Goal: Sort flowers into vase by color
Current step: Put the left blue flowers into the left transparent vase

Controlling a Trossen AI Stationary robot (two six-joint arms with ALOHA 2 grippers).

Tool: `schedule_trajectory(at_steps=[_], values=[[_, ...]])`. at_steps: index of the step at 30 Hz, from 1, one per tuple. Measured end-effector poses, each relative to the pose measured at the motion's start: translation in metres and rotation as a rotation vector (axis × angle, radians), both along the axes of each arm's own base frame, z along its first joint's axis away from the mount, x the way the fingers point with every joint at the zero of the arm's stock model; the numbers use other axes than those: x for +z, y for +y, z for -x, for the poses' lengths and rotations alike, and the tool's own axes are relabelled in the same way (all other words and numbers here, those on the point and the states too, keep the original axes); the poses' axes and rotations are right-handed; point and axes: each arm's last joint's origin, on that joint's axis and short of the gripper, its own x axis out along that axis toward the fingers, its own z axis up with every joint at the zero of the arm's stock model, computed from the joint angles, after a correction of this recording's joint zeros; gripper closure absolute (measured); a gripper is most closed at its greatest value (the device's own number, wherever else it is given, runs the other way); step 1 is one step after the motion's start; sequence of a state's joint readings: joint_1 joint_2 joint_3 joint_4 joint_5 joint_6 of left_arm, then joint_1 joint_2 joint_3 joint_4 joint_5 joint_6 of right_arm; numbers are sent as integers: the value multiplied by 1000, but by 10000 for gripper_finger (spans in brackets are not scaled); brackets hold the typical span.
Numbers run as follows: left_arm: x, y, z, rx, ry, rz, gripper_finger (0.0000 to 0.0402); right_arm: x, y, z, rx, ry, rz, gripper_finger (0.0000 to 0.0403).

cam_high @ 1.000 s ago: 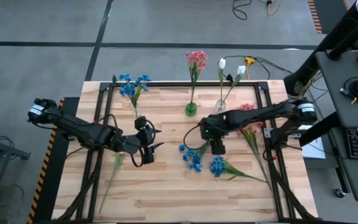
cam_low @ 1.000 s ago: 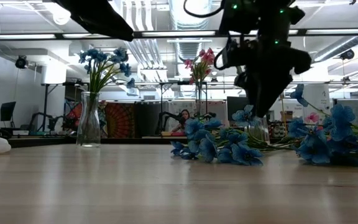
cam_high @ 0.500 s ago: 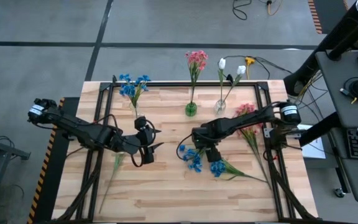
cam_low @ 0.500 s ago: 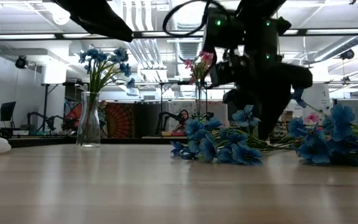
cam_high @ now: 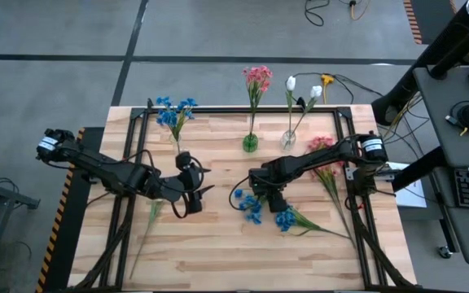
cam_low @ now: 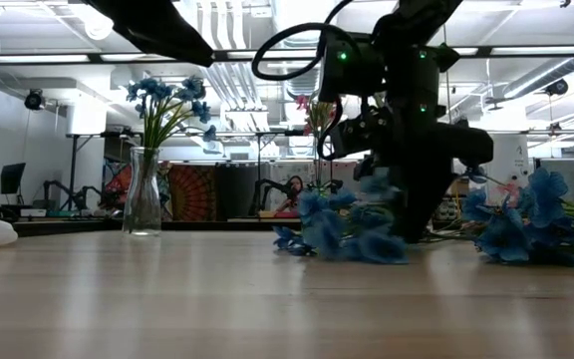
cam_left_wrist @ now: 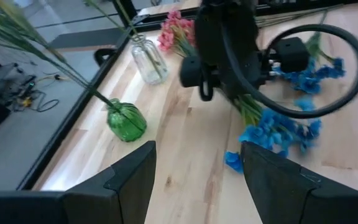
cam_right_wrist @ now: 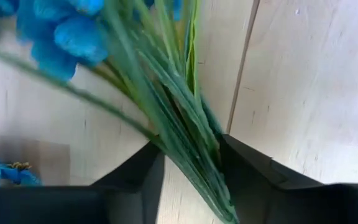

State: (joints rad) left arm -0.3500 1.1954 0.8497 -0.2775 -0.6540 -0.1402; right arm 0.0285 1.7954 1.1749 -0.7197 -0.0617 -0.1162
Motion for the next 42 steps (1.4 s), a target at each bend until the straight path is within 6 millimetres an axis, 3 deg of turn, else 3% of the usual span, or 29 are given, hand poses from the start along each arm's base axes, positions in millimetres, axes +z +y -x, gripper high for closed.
schedule_trajectory(at_steps=[10,22,29,35,42], values=[[0,0,0,15,-4,-10,185,10,0,-2,22,-29,1,381],[5,0,0,15,-15,-6,185,66,-2,14,-5,-239,3,381],[4,-4,1,-7,-15,-11,185,93,-8,34,-36,-543,-7,381],[3,-18,4,-62,-70,13,185,110,-14,51,-104,-960,-40,381],[-17,-30,-1,-104,-315,106,185,123,-11,49,-46,-1322,-135,381]])
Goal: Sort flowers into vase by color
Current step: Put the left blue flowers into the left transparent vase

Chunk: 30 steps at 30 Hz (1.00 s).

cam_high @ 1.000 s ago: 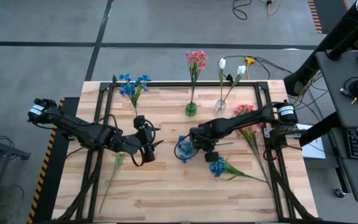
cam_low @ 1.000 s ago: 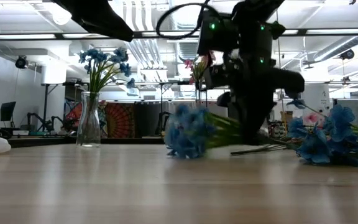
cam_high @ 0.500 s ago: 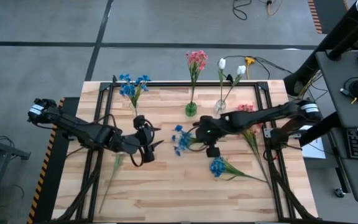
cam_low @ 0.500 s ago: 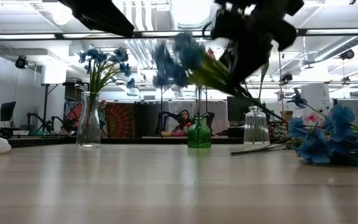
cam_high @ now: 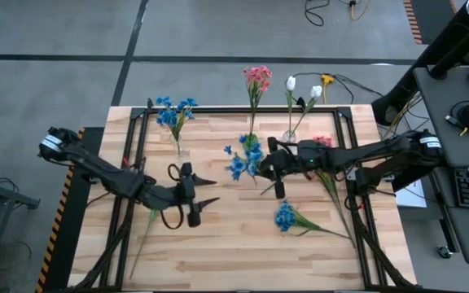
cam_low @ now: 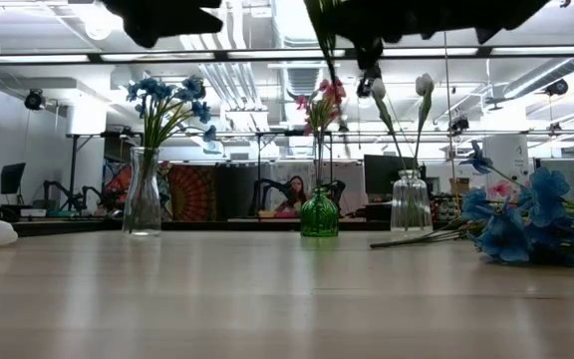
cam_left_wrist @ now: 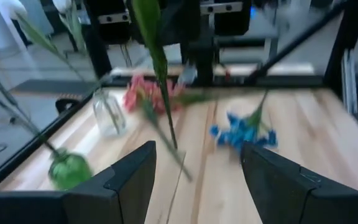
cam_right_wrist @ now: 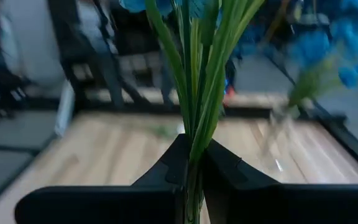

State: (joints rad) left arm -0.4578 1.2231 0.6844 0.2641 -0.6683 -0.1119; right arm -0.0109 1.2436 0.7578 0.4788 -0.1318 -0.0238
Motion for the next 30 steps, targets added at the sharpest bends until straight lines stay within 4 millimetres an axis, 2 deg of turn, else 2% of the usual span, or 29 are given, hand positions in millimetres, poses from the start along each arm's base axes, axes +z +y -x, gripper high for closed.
schedule_trajectory(at_steps=[5,9,13,20,25,30], values=[[-18,-2,-9,1,-134,12,185,0,4,-10,68,-108,1,381],[-24,-2,-20,14,-188,0,185,0,7,-19,92,-152,12,381],[-30,1,-34,42,-171,-13,185,5,10,-29,151,-187,-1,381],[-29,-3,-57,52,-160,-45,191,15,12,-47,189,-206,-3,381],[-25,-4,-62,56,-167,-64,230,16,14,-51,217,-202,2,381],[-21,-3,-60,59,-177,-67,311,16,13,-51,208,-200,-17,378]])
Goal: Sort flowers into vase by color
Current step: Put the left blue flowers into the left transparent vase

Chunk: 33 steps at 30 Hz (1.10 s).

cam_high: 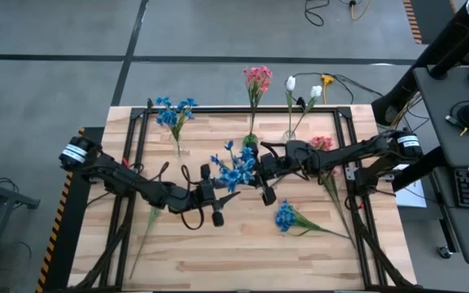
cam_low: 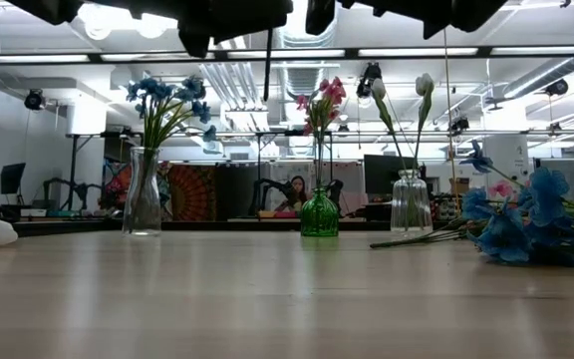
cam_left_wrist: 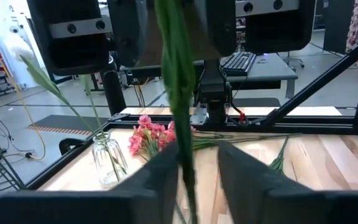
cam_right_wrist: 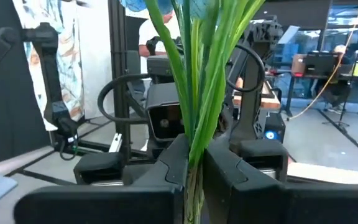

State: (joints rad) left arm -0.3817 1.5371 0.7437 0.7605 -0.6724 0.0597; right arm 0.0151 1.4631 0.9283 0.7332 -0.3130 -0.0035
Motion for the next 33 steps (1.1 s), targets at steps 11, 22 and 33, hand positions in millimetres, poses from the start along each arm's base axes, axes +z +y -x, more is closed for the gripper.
schedule_trajectory(at_steps=[11,22,33], values=[[3,1,2,10,-7,-6,383,-1,-1,0,-25,26,-6,307],[2,11,17,105,15,-41,395,16,-6,20,-187,105,10,237],[20,39,82,102,-69,-102,395,16,-8,26,-242,166,13,225]])
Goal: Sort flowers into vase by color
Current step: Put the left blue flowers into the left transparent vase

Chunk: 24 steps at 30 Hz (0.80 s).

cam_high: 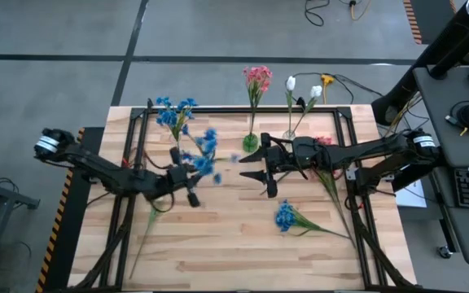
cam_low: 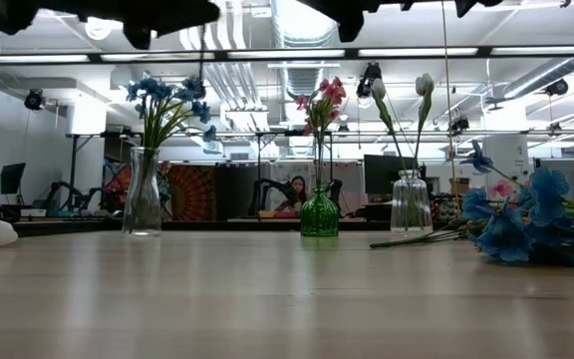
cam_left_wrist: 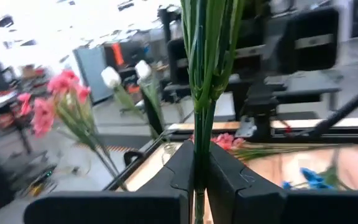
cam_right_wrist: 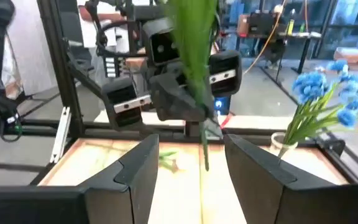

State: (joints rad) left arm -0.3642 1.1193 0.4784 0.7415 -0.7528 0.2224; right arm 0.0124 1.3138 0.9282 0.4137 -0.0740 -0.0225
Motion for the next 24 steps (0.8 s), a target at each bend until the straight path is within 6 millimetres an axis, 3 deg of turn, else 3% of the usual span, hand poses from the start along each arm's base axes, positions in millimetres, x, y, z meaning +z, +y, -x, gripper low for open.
schedule_trajectory(at_steps=[3,14,24], values=[[3,6,15,-5,-26,-20,395,-8,-1,-7,-23,8,6,225],[5,42,57,255,-76,-76,395,-23,-4,-20,-43,13,-1,225],[-9,78,69,492,-104,-16,395,-24,-4,-20,-42,17,5,225]])
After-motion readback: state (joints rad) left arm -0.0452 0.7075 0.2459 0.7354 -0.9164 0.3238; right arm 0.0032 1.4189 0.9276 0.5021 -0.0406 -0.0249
